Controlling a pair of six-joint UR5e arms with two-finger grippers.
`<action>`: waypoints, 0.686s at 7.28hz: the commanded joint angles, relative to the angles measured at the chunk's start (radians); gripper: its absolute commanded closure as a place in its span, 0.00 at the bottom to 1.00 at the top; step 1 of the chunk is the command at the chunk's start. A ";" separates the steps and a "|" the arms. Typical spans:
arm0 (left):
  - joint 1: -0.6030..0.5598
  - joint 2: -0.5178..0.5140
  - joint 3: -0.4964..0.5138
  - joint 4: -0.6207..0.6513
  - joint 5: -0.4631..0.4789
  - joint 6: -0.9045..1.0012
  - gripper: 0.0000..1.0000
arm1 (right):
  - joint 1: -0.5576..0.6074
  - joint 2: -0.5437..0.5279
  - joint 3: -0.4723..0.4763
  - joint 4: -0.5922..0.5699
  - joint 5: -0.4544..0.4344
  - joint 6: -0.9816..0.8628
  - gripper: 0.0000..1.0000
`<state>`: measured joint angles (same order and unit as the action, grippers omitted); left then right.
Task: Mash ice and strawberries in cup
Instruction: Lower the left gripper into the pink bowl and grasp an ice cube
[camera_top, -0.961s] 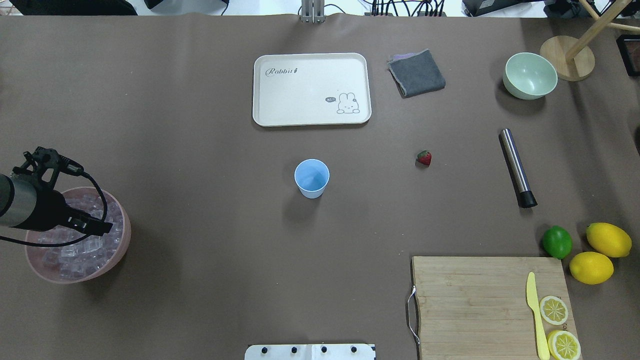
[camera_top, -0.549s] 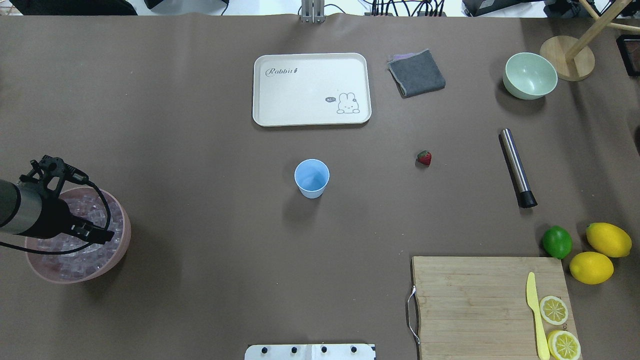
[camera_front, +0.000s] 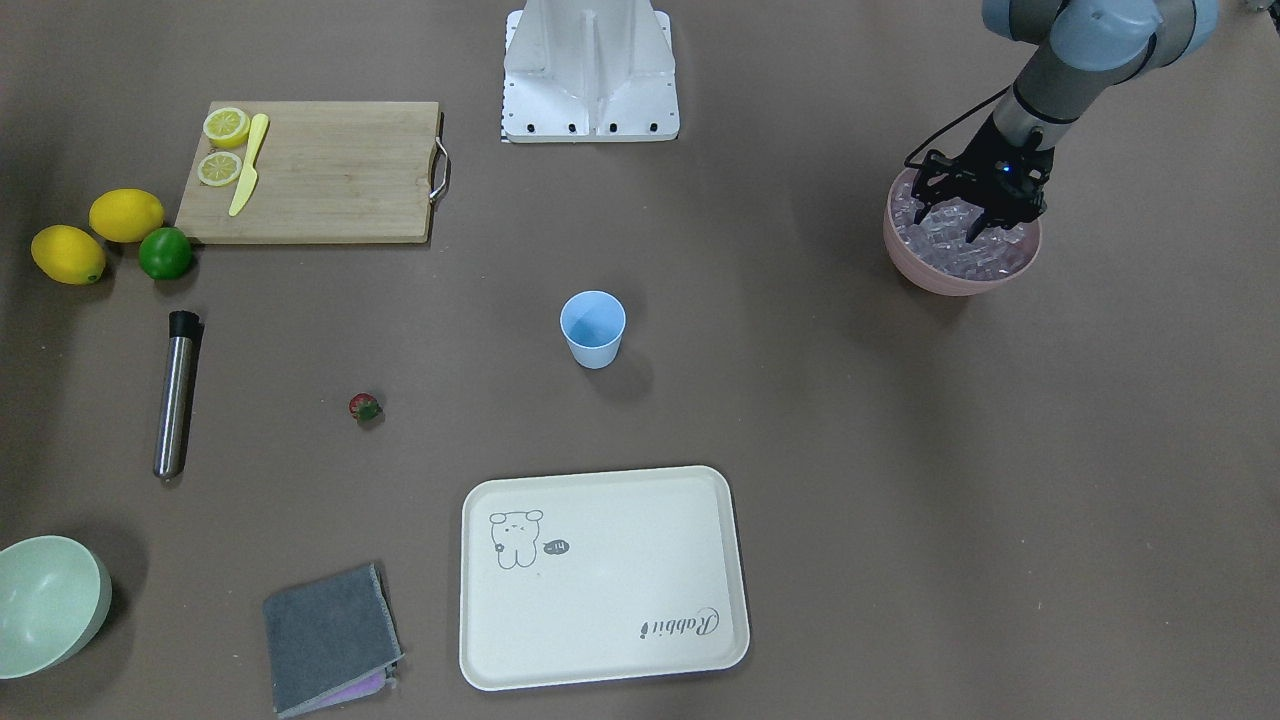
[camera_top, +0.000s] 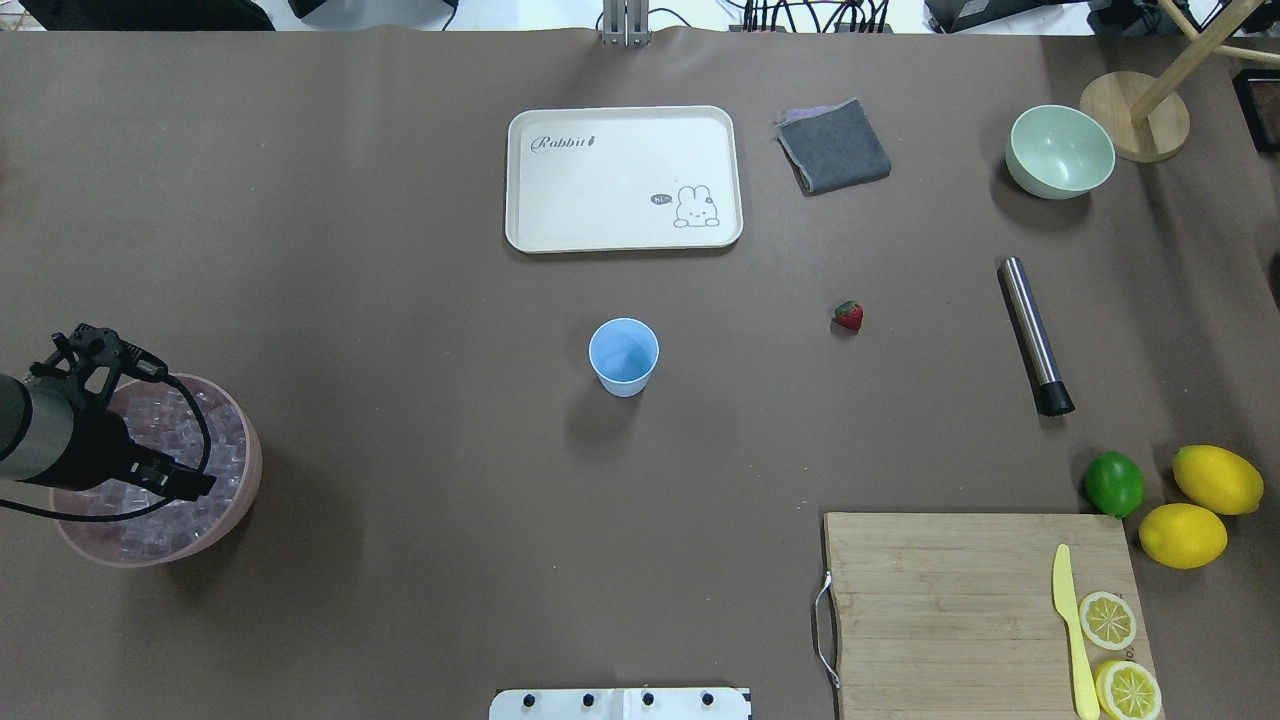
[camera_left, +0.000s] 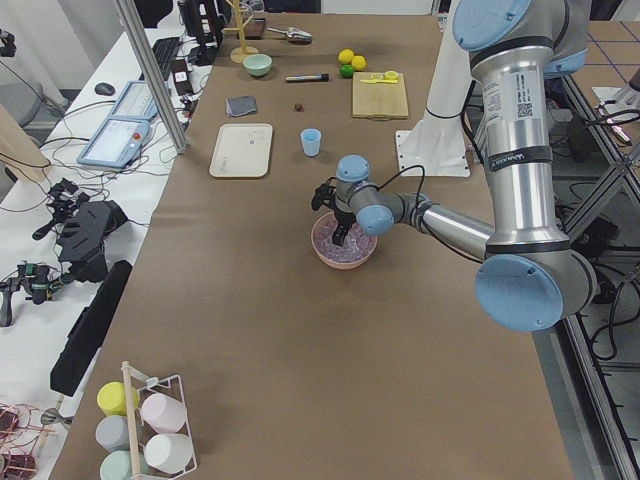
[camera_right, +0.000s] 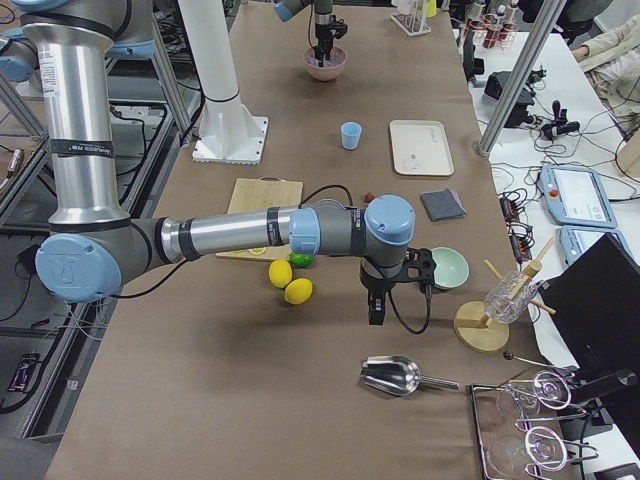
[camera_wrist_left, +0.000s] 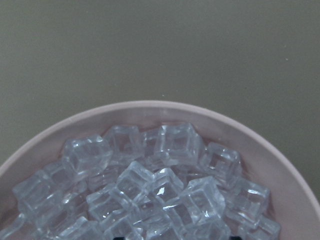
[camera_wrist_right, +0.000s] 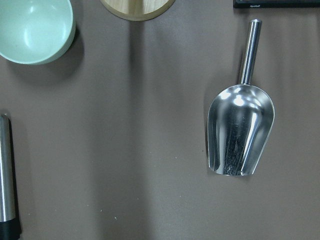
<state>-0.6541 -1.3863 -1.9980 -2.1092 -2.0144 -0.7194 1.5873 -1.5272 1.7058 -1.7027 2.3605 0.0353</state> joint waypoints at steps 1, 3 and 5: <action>0.011 0.001 0.001 0.000 -0.001 0.000 0.25 | 0.000 0.001 0.000 0.000 -0.001 0.001 0.00; 0.014 0.001 0.004 0.003 -0.001 0.000 0.29 | 0.000 0.001 0.003 0.000 -0.001 0.000 0.00; 0.014 0.003 0.005 0.003 -0.001 0.000 0.45 | 0.000 0.002 0.005 0.000 -0.001 0.001 0.00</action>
<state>-0.6400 -1.3847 -1.9928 -2.1063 -2.0156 -0.7194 1.5876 -1.5253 1.7090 -1.7027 2.3593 0.0356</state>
